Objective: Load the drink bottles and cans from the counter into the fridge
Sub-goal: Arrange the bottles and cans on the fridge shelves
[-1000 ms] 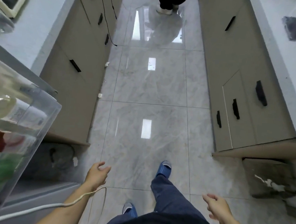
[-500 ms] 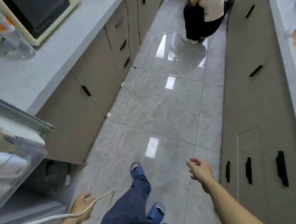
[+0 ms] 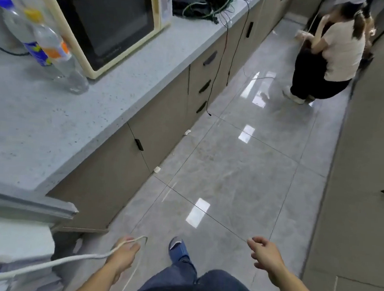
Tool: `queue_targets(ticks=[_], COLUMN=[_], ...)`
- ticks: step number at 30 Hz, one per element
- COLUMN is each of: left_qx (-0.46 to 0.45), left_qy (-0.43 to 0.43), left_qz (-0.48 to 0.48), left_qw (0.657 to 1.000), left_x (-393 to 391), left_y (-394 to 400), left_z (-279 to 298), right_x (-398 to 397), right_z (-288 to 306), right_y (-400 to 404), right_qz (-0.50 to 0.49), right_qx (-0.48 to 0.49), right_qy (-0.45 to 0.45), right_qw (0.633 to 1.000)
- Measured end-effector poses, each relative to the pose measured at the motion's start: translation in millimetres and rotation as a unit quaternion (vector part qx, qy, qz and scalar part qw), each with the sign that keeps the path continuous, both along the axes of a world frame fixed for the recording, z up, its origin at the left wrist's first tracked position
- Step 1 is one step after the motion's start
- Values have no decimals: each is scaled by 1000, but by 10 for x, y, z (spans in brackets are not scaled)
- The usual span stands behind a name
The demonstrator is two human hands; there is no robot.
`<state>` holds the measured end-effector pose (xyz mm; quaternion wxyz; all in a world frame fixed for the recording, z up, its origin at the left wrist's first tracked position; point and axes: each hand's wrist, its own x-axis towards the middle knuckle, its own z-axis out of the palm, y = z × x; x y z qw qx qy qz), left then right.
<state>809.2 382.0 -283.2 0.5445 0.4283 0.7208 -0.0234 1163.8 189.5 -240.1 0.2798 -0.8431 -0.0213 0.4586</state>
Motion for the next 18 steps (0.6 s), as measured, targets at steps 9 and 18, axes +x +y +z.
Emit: queue_targets(ticks=[9,18], left_qx=[81,88], left_qy=[-86,-24], left_qz=[132,299], left_qw=[984,950], left_x=[463,411], left_y=[966,1096], left_z=[404,557], right_x=[614,1039], right_z=[-228,-616], right_y=[1032,2744], right_qz=[113,299], right_qx=[-71,-62], right_qy=[-21,-38], right_qw=[991,952])
